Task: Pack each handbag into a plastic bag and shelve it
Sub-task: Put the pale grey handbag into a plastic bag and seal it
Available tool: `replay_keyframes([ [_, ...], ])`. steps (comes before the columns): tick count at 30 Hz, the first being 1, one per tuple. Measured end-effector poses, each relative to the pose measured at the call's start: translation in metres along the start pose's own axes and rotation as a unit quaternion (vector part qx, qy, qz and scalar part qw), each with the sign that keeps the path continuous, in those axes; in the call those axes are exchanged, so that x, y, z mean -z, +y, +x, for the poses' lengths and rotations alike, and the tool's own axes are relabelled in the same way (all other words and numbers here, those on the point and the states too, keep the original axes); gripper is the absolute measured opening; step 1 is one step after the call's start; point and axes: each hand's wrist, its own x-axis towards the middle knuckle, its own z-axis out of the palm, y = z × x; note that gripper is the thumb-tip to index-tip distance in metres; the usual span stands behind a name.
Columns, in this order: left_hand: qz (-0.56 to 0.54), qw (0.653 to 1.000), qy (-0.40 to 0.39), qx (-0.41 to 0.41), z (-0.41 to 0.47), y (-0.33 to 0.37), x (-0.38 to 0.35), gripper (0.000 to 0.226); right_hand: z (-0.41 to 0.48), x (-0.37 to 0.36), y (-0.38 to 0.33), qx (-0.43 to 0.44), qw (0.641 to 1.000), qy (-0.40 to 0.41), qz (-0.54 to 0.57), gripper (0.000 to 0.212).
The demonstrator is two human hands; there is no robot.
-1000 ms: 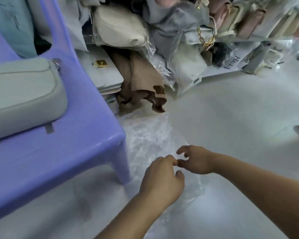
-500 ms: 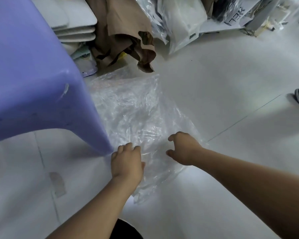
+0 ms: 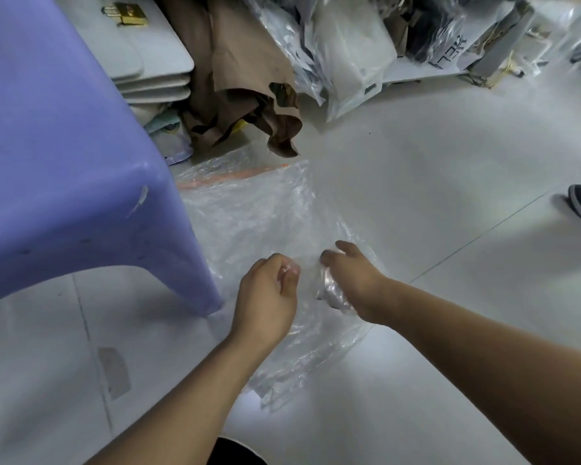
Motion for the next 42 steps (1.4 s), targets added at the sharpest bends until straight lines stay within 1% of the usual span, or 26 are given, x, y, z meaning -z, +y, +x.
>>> replay_keyframes([
  [1,-0.011,1.0,-0.005,-0.016,0.0,0.01,0.0,0.015,0.0,0.0,-0.003,-0.01,0.997,-0.007,0.07,0.016],
  [2,-0.018,0.999,-0.01,-0.031,0.0,0.019,0.001,0.013,-0.001,0.0,-0.007,-0.017,0.992,-0.018,0.127,0.009],
  [3,-0.021,0.999,-0.012,-0.046,-0.001,0.027,0.002,0.012,-0.004,0.0,-0.012,-0.01,0.987,-0.027,0.157,0.014],
  [5,-0.03,0.997,-0.007,-0.067,0.0,0.041,0.007,0.011,-0.007,0.001,-0.024,0.034,0.987,-0.012,0.159,0.023],
  [7,-0.06,0.996,-0.012,-0.059,0.001,0.056,0.014,0.01,-0.017,0.006,-0.04,0.074,0.98,0.004,0.183,0.039],
  [8,-0.084,0.995,-0.02,-0.05,0.001,0.065,0.019,0.01,-0.027,0.009,-0.051,0.089,0.974,0.007,0.206,0.042],
  [9,-0.11,0.993,-0.029,-0.042,0.0,0.075,0.023,0.011,-0.033,0.013,-0.062,0.108,0.967,-0.001,0.23,0.04],
  [12,-0.168,0.984,-0.041,-0.043,-0.002,0.115,0.041,0.013,-0.059,0.028,-0.101,0.159,0.941,-0.036,0.297,0.017],
  [15,-0.211,0.975,-0.04,-0.052,-0.002,0.167,0.075,0.014,-0.092,0.034,-0.149,0.198,0.921,-0.036,0.333,0.014],
  [17,-0.227,0.971,-0.019,-0.074,-0.001,0.202,0.105,0.015,-0.121,0.034,-0.184,0.239,0.907,-0.028,0.346,0.014],
  [18,-0.23,0.969,0.009,-0.092,-0.001,0.218,0.123,0.012,-0.135,0.033,-0.2,0.26,0.9,-0.025,0.348,0.014],
  [20,-0.232,0.958,0.095,-0.136,-0.006,0.246,0.162,0.006,-0.167,0.029,-0.227,0.294,0.892,-0.036,0.341,0.015],
  [21,-0.233,0.95,0.141,-0.151,-0.011,0.254,0.183,0.01,-0.183,0.026,-0.239,0.309,0.89,-0.053,0.332,0.017],
  [22,-0.24,0.94,0.182,-0.157,-0.017,0.261,0.205,0.015,-0.197,0.022,-0.249,0.324,0.886,-0.074,0.322,0.022],
  [24,-0.274,0.915,0.251,-0.159,-0.027,0.267,0.248,0.02,-0.225,0.01,-0.265,0.339,0.88,-0.136,0.302,0.04],
  [25,-0.286,0.9,0.29,-0.157,-0.032,0.266,0.271,0.02,-0.236,0.0,-0.272,0.347,0.876,-0.163,0.292,0.038],
  [27,-0.273,0.875,0.371,-0.152,-0.043,0.259,0.313,0.018,-0.255,-0.022,-0.283,0.362,0.871,-0.181,0.279,0.015],
  [29,-0.173,0.863,0.452,-0.143,-0.05,0.241,0.352,0.009,-0.271,-0.045,-0.293,0.373,0.863,-0.189,0.284,0.017],
  [30,-0.125,0.866,0.469,-0.123,-0.052,0.233,0.368,0.011,-0.277,-0.056,-0.297,0.38,0.861,-0.188,0.281,0.011],
  [31,-0.103,0.876,0.462,-0.095,-0.054,0.224,0.381,0.021,-0.281,-0.066,-0.3,0.384,0.862,-0.196,0.266,0.005],
  [33,-0.144,0.909,0.391,-0.017,-0.06,0.214,0.403,0.039,-0.288,-0.086,-0.301,0.381,0.861,-0.232,0.244,0.019],
  [35,-0.237,0.923,0.299,0.044,-0.069,0.209,0.418,0.041,-0.291,-0.109,-0.3,0.366,0.861,-0.264,0.233,0.025],
  [36,-0.253,0.927,0.271,0.057,-0.072,0.203,0.423,0.041,-0.29,-0.12,-0.297,0.364,0.861,-0.277,0.225,0.024],
  [39,-0.203,0.946,0.239,0.08,-0.087,0.179,0.433,0.053,-0.286,-0.152,-0.292,0.365,0.875,-0.26,0.181,0.019],
  [40,-0.193,0.949,0.235,0.083,-0.091,0.17,0.435,0.052,-0.286,-0.16,-0.291,0.372,0.88,-0.248,0.162,0.02],
  [42,-0.189,0.949,0.243,0.073,-0.1,0.156,0.436,0.036,-0.284,-0.172,-0.29,0.385,0.892,-0.21,0.11,0.02],
])
